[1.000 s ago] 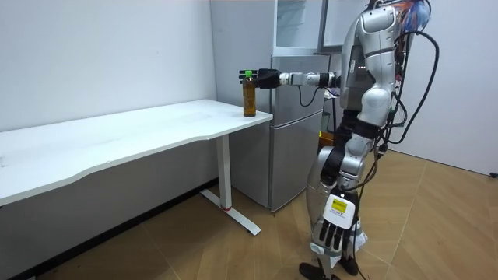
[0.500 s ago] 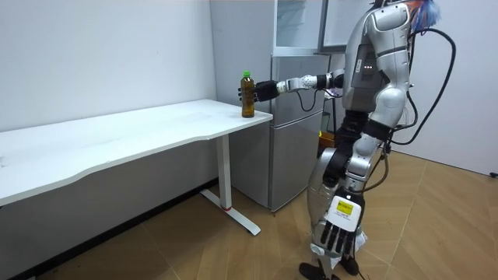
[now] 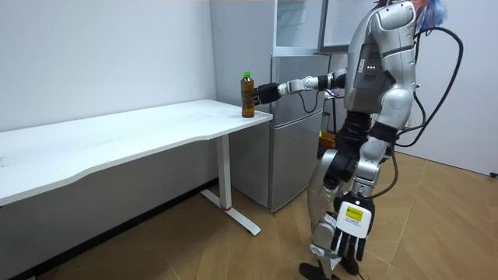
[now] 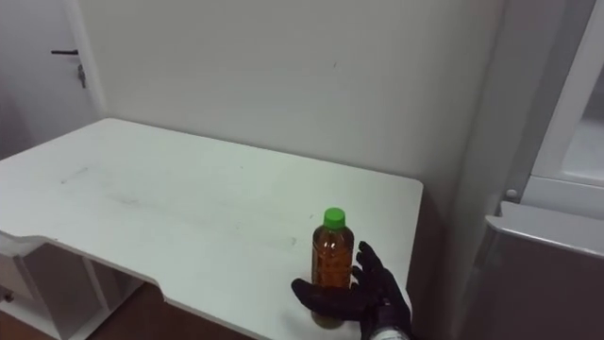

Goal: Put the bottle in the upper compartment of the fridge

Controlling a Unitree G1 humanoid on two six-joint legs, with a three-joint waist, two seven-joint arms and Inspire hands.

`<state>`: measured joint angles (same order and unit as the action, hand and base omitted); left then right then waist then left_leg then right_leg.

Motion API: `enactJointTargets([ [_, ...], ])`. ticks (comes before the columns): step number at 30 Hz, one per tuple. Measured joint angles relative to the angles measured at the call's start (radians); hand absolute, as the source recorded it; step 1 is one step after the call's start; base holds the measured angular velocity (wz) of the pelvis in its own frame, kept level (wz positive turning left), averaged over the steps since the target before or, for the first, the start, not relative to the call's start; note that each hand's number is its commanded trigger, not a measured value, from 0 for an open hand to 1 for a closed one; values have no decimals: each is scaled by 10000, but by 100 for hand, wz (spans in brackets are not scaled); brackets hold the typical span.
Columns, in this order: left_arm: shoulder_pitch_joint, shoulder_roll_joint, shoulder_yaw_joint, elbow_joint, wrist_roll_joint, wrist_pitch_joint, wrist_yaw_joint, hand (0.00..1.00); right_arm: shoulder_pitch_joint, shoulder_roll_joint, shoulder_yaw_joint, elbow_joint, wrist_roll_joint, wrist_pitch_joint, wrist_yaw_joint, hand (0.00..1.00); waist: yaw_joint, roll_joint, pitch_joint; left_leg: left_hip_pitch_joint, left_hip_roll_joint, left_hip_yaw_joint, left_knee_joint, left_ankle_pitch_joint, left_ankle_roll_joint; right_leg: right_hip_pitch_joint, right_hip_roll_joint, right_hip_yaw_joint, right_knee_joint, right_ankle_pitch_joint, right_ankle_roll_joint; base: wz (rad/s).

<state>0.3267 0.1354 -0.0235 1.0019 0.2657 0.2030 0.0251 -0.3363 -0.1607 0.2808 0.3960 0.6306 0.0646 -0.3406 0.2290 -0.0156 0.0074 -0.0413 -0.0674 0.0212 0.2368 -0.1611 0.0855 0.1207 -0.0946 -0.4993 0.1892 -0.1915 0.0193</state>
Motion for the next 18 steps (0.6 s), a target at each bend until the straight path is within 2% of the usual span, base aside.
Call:
enactJointTargets([
  [9, 26, -20, 0, -14, 0, -67, 9, 0, -1, -54, -320, 7, -197, -7, -960, 0, 22, -12, -11, 37, -29, -4, 12, 45, 59, -33, -67, 54, 164, -3, 7, 0],
  [15, 152, -20, 1, -120, -10, -135, 2, 0, -91, -58, -675, 3, -852, -7, -971, 0, 8, -70, -34, 5, -113, -101, 6, 104, 112, -74, -119, 21, 175, -24, 37, 3],
  [18, 195, 11, 38, -150, -11, -131, -29, 0, -304, -77, -695, -54, -920, -7, -988, 0, 26, -172, -38, -35, -141, -100, 8, 113, 127, -171, -153, 19, 154, -63, 73, 0],
])
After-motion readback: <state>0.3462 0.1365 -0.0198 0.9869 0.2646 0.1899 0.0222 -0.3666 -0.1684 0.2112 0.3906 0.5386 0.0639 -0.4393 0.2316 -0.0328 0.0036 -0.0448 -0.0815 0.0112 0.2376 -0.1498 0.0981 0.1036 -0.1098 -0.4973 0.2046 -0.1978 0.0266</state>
